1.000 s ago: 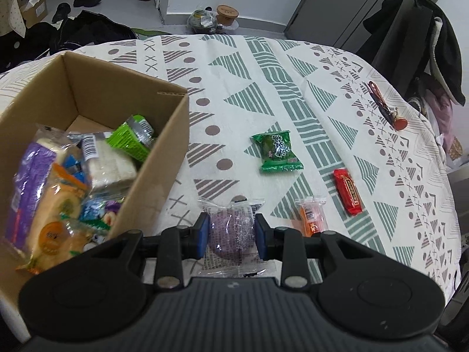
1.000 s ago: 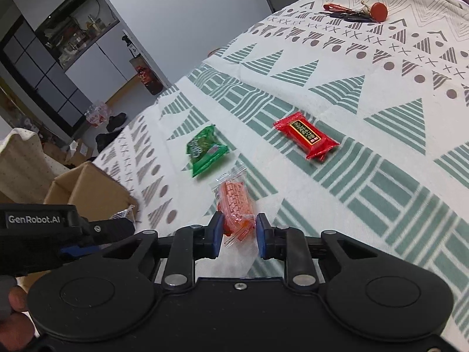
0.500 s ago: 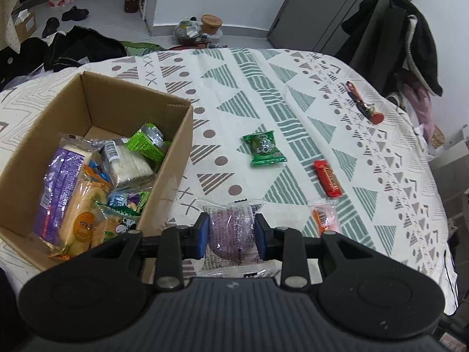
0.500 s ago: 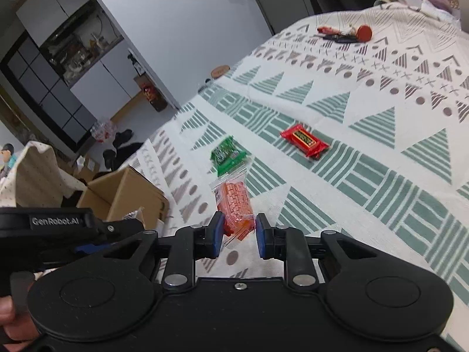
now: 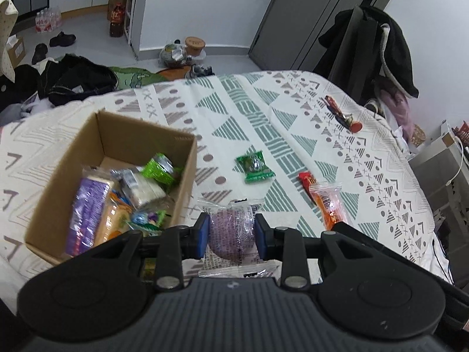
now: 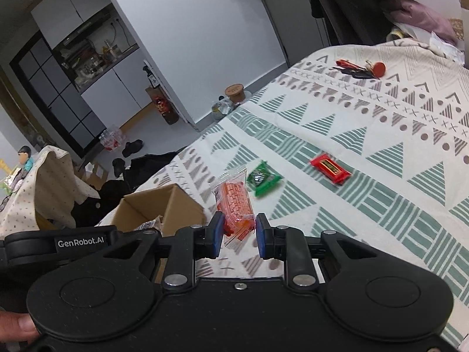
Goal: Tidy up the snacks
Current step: 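Carry purple candy and orange candy toward the box in both tools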
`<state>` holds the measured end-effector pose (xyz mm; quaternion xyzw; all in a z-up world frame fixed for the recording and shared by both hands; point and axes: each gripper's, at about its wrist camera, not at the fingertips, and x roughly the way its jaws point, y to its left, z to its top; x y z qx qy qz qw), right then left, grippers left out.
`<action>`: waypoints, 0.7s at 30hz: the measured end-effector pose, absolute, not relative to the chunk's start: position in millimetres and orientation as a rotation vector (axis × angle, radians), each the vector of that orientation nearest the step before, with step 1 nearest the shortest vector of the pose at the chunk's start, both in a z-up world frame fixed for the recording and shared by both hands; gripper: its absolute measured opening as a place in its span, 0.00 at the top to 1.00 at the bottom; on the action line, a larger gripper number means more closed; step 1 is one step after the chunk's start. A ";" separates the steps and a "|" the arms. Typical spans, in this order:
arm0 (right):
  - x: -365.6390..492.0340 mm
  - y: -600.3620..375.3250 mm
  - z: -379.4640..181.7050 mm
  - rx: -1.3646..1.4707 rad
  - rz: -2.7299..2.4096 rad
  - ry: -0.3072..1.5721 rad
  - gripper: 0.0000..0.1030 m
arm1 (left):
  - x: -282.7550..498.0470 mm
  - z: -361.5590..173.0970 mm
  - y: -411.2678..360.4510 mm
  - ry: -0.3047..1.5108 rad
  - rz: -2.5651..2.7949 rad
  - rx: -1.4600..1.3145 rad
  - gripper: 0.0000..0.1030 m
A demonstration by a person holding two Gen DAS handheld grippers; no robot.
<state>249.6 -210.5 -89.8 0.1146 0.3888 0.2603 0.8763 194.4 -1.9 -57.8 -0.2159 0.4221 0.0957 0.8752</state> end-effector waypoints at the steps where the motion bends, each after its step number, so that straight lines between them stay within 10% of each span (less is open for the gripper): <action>1: 248.0 -207.5 -87.5 0.238 0.546 0.810 0.78 | 192.8 -55.4 0.7 0.875 0.199 -0.449 0.70; 21: 235.3 -123.8 -61.8 0.209 0.583 0.797 0.78 | 182.9 -27.5 90.7 0.839 0.169 -0.487 0.70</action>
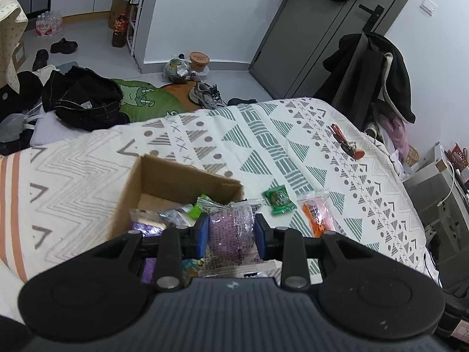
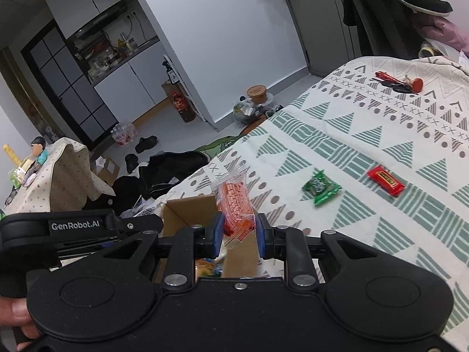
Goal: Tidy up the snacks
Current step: 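Carry purple candy and orange candy toward the box in both tools, then open the left tool over the box while the right tool opens too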
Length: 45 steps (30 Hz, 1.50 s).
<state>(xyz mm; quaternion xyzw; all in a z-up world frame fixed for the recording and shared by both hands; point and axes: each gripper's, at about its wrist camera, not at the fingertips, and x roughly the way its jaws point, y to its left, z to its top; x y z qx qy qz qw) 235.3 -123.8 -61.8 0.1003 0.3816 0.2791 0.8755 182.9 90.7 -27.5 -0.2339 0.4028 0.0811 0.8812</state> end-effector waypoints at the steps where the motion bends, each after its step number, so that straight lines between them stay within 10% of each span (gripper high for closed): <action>1: 235.8 -119.6 -61.8 0.210 0.585 0.798 0.78 | 183.8 -27.0 94.7 0.841 0.168 -0.491 0.70; 30: 264.3 -32.4 -92.2 0.156 0.603 0.930 0.77 | 224.3 -76.3 165.9 0.930 0.213 -0.589 0.69; 45: 276.3 -35.3 -101.7 0.230 0.559 0.991 0.46 | 228.7 -89.6 172.7 0.930 0.267 -0.580 0.45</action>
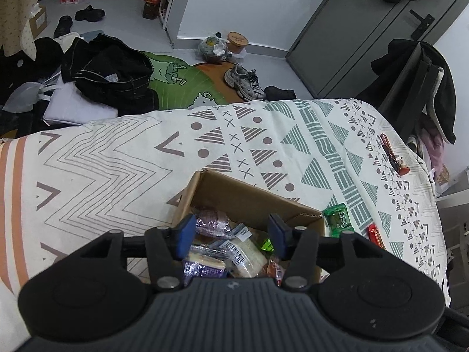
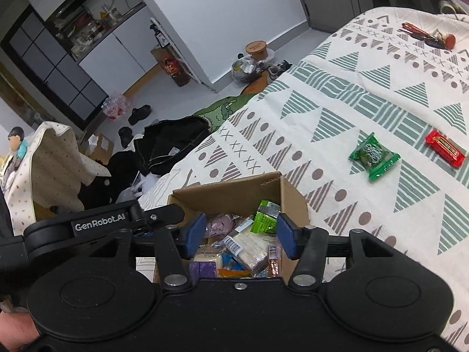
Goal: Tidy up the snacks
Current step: 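Open the left tool over the box while the right tool opens too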
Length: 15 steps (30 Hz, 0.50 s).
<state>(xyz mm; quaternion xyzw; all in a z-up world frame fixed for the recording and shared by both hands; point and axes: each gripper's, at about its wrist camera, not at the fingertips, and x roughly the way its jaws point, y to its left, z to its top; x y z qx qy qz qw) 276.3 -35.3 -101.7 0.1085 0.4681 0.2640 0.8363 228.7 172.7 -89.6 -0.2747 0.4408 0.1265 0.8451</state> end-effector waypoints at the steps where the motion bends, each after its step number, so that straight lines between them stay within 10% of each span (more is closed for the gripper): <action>1: 275.6 -37.9 -101.2 0.235 0.551 0.990 0.42 | 228.2 -89.0 172.6 0.930 0.269 -0.581 0.44; 15: 255.3 -73.7 -87.0 0.223 0.447 0.934 0.05 | 204.3 -70.8 145.7 0.885 0.269 -0.511 0.25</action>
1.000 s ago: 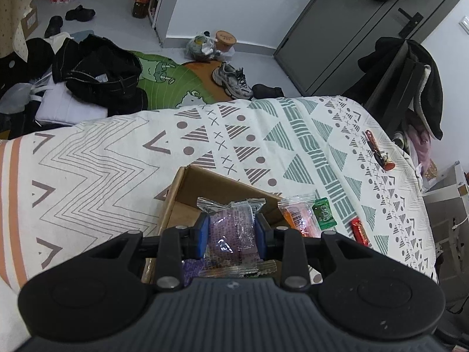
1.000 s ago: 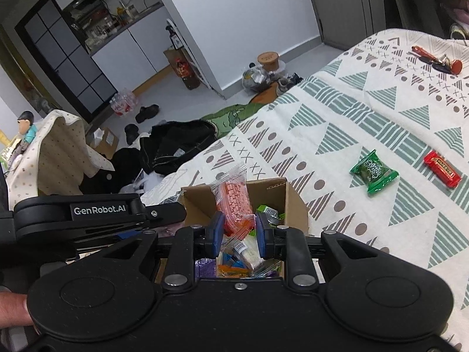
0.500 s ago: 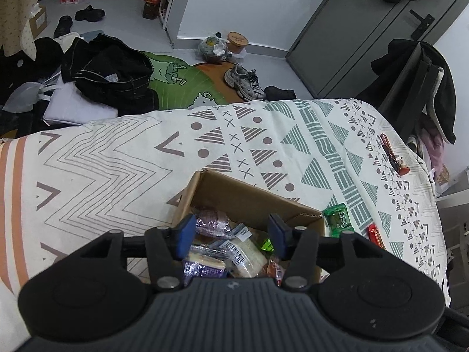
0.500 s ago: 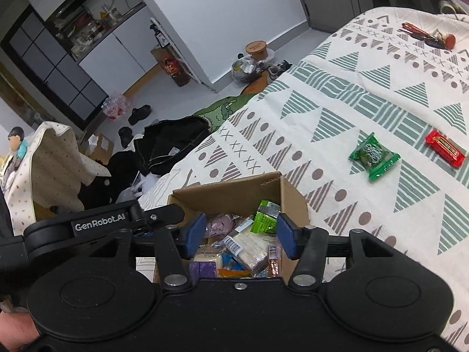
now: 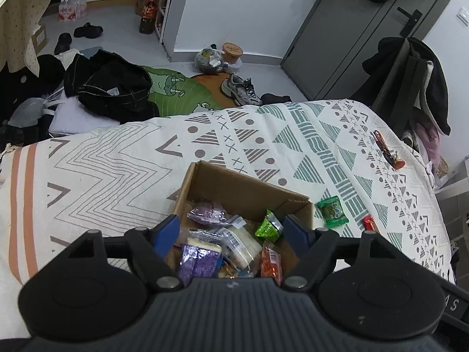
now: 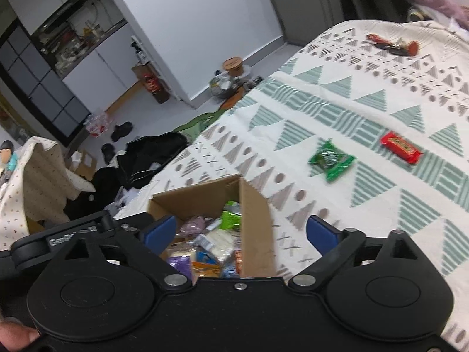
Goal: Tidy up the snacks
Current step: 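Open the left tool over the box while the right tool opens too, then move both tools back over the green candy and red bar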
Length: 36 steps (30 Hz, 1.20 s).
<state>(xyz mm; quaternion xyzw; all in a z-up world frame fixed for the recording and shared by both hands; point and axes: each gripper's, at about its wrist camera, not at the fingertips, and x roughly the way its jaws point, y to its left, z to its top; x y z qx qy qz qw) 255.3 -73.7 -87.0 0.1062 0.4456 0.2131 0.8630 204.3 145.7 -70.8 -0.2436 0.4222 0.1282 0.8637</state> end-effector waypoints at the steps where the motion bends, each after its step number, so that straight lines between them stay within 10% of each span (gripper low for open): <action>1: 254.1 -76.9 -86.3 0.219 0.436 0.930 0.05 | 203.1 -70.2 143.5 0.883 0.270 -0.507 0.24; 36: 267.8 -218.6 -99.5 0.326 0.267 0.895 0.00 | 236.0 -60.4 20.3 0.907 0.211 -0.280 0.17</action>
